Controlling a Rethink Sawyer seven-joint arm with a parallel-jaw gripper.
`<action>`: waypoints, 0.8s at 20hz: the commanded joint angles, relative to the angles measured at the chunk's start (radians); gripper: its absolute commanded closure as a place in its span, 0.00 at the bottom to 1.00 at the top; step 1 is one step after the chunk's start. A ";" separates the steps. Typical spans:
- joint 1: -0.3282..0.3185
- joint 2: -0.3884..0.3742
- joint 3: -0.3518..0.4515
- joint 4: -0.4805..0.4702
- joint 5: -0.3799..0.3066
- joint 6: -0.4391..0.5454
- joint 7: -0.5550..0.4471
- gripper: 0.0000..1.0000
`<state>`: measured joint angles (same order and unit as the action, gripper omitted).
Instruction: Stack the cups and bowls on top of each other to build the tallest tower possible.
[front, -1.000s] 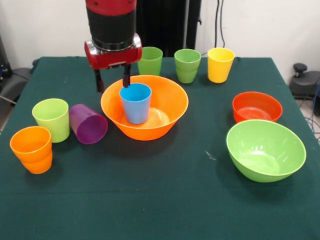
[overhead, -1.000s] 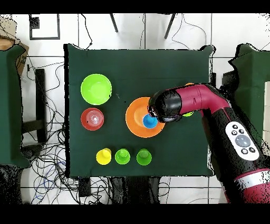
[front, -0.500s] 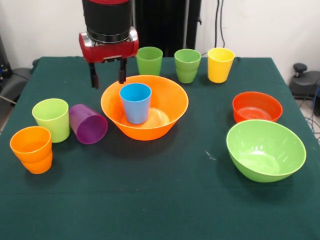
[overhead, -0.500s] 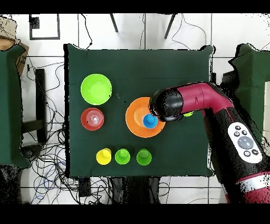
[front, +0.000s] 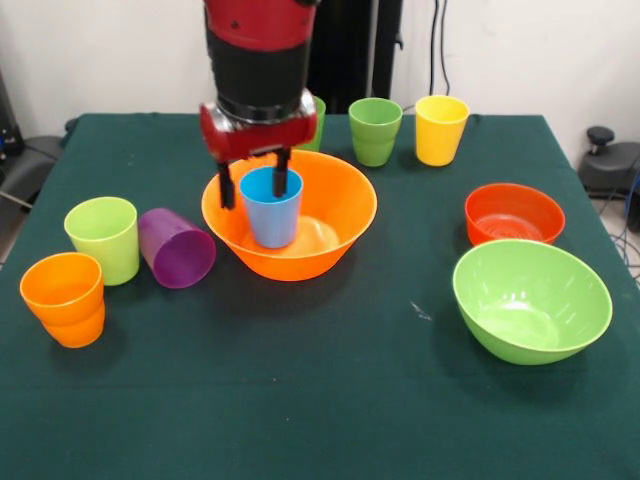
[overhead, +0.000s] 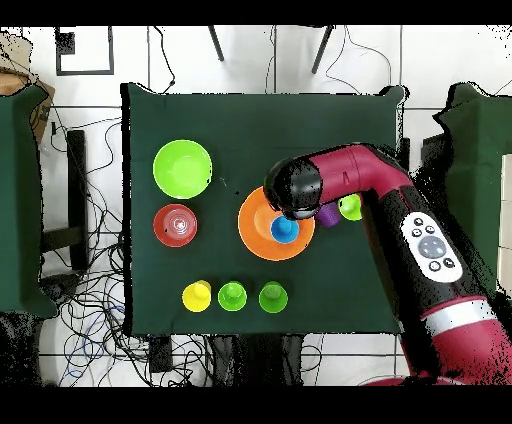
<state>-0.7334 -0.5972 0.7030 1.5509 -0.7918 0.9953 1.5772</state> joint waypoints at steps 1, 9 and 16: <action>0.028 0.160 -0.010 -0.101 -0.050 0.003 -0.246 0.00; -0.021 0.204 0.043 -0.080 0.026 -0.040 -0.234 0.00; -0.030 0.200 0.073 -0.069 -0.002 -0.104 -0.233 0.00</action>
<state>-0.7612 -0.4206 0.7282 1.5126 -0.7693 0.9897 1.5772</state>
